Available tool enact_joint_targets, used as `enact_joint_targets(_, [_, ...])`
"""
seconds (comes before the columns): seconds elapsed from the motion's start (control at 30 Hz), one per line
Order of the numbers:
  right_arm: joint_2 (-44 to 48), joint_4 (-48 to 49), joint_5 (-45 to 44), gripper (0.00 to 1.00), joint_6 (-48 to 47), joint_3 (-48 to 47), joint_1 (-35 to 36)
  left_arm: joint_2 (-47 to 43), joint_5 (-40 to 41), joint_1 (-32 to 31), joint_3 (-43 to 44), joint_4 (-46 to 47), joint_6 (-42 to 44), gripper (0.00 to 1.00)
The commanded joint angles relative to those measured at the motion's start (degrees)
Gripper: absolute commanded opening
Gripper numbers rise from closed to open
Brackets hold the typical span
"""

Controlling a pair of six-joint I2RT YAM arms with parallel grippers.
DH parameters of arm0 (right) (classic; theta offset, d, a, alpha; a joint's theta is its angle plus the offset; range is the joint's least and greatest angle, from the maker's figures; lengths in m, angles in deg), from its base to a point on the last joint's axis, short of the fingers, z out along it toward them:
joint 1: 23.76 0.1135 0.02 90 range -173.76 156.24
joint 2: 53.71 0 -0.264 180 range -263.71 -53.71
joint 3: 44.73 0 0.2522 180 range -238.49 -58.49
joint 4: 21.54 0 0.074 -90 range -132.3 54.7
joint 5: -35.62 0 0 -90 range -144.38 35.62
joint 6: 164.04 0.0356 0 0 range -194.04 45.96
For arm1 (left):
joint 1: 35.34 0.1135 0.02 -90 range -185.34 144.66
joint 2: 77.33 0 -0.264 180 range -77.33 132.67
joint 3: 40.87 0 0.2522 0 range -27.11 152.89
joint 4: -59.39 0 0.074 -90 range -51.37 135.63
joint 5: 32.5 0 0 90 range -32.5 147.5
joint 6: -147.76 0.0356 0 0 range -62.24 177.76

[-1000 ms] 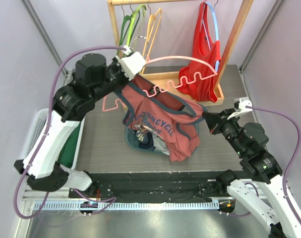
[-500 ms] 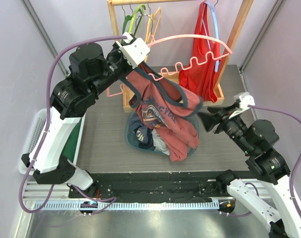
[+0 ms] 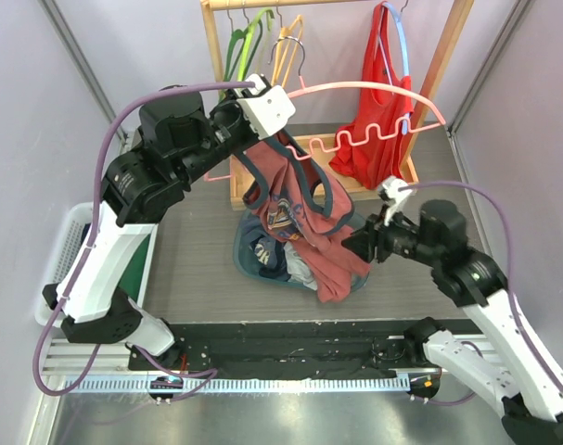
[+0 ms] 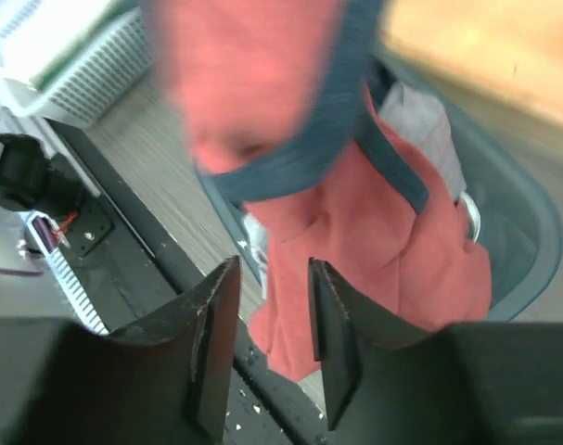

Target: Remove the tank top from the hanger

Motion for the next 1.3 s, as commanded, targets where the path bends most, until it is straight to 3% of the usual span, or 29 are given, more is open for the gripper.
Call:
enact_joint_targets(0.0, [-9.52,1.84,-6.31,0.26,3.36,2.90,0.84,-0.91,0.82,-0.69,2.35,3.99,0.99,0.00])
enact_joint_targets(0.1, [-13.49,7.01,-11.25,0.12,6.00,6.75,0.92,-2.40,1.43,-0.69,1.21,3.72,0.64,0.00])
enact_joint_targets(0.27, [-15.42,24.32,-1.60,0.01,10.74,14.58,1.89,-4.69,2.84,-0.69,-2.57,3.63,0.81,0.00])
enact_joint_targets(0.33, [-16.74,31.07,5.15,0.01,12.24,17.13,3.03,-5.22,3.28,-0.69,-3.36,3.63,1.34,0.00])
enact_joint_targets(0.5, [-27.00,35.06,2.73,0.02,13.73,15.82,7.34,-4.87,3.81,-0.69,-3.02,4.07,1.26,0.00])
enact_joint_targets(0.63, [-33.70,39.81,-9.28,0.01,15.15,14.68,10.59,-5.05,3.72,-0.69,-2.93,3.64,0.55,0.00])
enact_joint_targets(0.67, [-34.24,40.25,-15.75,0.01,15.14,14.68,10.85,-5.39,3.72,-0.69,-3.10,3.29,0.55,0.00])
enact_joint_targets(0.73, [-34.94,41.74,-19.32,0.01,14.88,15.56,11.30,-5.92,3.72,-0.77,-4.07,3.19,0.29,0.00])
enact_joint_targets(0.8, [-35.12,41.31,-22.58,0.02,14.97,15.91,11.56,-6.71,3.72,-0.69,-5.21,2.76,0.03,0.00])
enact_joint_targets(0.97, [-40.38,28.76,-29.87,0.01,17.15,12.32,11.47,-7.68,3.37,-0.77,-6.62,1.35,-0.42,0.00])
enact_joint_targets(1.07, [-44.59,23.74,-28.31,0.01,19.70,11.60,10.77,-8.56,3.28,-0.77,-7.93,0.91,-0.24,0.00])
enact_joint_targets(1.27, [-47.51,24.26,-20.92,0.10,19.10,14.32,10.77,-10.14,3.81,-0.77,-10.74,0.73,0.38,0.00])
